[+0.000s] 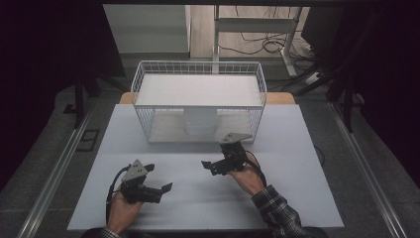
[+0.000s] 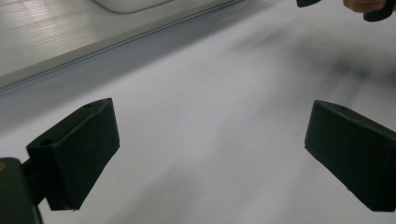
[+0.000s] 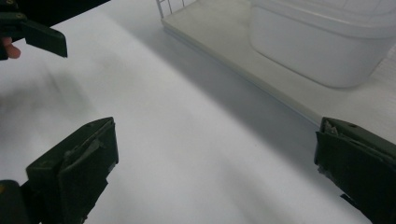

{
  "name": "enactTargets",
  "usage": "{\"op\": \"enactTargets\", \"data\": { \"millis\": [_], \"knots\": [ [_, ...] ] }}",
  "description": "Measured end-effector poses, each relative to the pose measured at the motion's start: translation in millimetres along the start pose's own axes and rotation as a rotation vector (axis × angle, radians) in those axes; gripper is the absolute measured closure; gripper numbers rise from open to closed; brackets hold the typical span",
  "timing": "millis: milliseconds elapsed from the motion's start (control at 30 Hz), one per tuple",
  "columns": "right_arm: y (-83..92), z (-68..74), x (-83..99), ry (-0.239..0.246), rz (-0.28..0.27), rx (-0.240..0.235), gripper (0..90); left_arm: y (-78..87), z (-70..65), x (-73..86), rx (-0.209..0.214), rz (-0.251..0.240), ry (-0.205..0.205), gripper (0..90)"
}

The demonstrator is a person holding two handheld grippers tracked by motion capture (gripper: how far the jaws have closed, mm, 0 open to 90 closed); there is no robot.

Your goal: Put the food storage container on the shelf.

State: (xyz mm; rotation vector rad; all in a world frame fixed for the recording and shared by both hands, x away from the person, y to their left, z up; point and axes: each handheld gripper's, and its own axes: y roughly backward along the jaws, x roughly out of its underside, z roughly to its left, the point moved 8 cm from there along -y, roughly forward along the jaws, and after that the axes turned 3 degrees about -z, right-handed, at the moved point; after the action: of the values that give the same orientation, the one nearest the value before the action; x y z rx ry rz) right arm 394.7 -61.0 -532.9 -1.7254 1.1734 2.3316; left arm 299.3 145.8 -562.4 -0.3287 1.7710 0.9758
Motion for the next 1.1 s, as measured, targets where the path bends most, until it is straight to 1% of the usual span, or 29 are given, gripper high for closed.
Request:
{"op": "enactTargets", "data": {
  "millis": [100,333,500,700,900,1000,1100],
  "knots": [
    [4.1,0.6,2.1,0.002,0.004,0.008,0.0,2.8,0.6,1.4,-0.004,0.001,0.003,3.0],
    [18.6,1.8,3.6,0.005,-0.001,0.015,0.0,6.4,-1.3,3.9,-0.015,0.008,-0.01,3.0],
    [28.3,3.1,5.5,0.003,-0.008,0.019,0.0,9.1,-2.3,5.4,-0.015,0.008,-0.005,3.1],
    [38.7,5.4,7.4,0.013,-0.015,0.028,0.0,12.0,-2.5,7.2,-0.015,0.01,0.004,3.1],
    [47.9,5.6,11.1,0.018,-0.021,0.05,0.0,14.7,-3.1,8.6,-0.016,0.009,0.007,3.1],
    [52.4,5.2,14.5,0.03,-0.018,0.076,0.0,15.8,-3.2,9.6,-0.016,0.012,0.008,3.1],
    [56.0,6.2,18.6,0.042,-0.015,0.088,0.0,16.9,-3.2,10.7,-0.018,0.014,0.01,3.1]
  ]
}}
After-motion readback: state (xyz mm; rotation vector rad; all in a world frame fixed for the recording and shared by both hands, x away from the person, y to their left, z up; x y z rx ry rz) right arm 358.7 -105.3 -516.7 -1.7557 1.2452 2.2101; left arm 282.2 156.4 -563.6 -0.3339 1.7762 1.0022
